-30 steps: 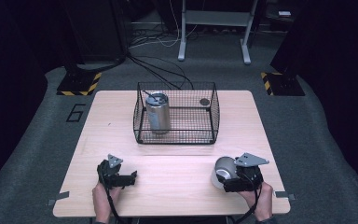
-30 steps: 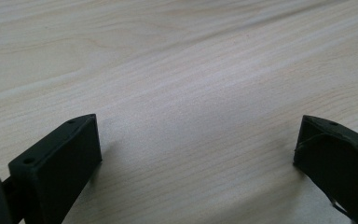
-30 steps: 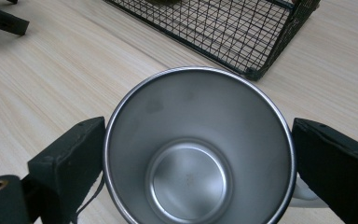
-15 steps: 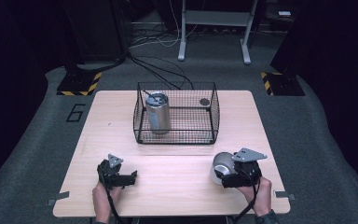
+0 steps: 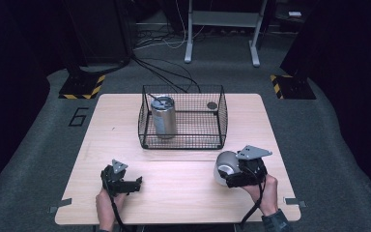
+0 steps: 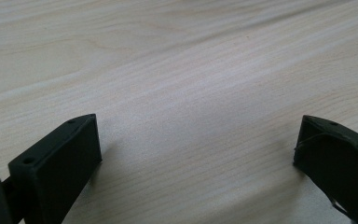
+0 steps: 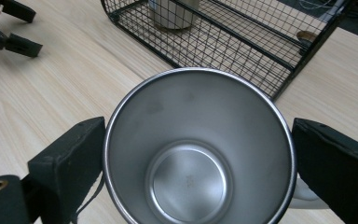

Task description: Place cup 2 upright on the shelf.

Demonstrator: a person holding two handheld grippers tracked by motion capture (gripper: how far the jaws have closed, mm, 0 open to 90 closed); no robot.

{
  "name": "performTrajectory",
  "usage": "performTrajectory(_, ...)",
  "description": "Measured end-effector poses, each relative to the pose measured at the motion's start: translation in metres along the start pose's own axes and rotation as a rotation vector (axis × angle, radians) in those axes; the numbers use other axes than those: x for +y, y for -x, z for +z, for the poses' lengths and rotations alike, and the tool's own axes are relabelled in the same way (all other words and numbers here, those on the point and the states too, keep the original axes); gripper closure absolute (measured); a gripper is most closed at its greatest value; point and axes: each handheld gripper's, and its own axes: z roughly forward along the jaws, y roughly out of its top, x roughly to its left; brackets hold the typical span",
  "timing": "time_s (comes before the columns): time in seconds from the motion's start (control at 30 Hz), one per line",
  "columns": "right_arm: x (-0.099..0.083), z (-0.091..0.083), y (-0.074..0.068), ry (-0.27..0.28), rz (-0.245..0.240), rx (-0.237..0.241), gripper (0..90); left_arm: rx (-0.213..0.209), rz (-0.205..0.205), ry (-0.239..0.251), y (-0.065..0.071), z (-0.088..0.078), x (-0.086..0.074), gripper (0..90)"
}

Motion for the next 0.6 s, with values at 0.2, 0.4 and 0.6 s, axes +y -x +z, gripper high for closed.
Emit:
performTrajectory(0.2,0.009,0.005,0.000,-0.007,-0.014,0.001,5.0,0.000,0.001,0.000,0.000,0.000,0.000,0.2)
performTrajectory(0.4,0.019,0.008,0.001,0.003,-0.031,0.022,5.0,0.000,0.000,0.000,0.000,0.000,0.000,0.2)
performTrajectory(0.6,0.030,0.009,0.001,0.009,-0.043,0.036,5.0,0.000,0.000,0.000,0.000,0.000,0.000,0.2)
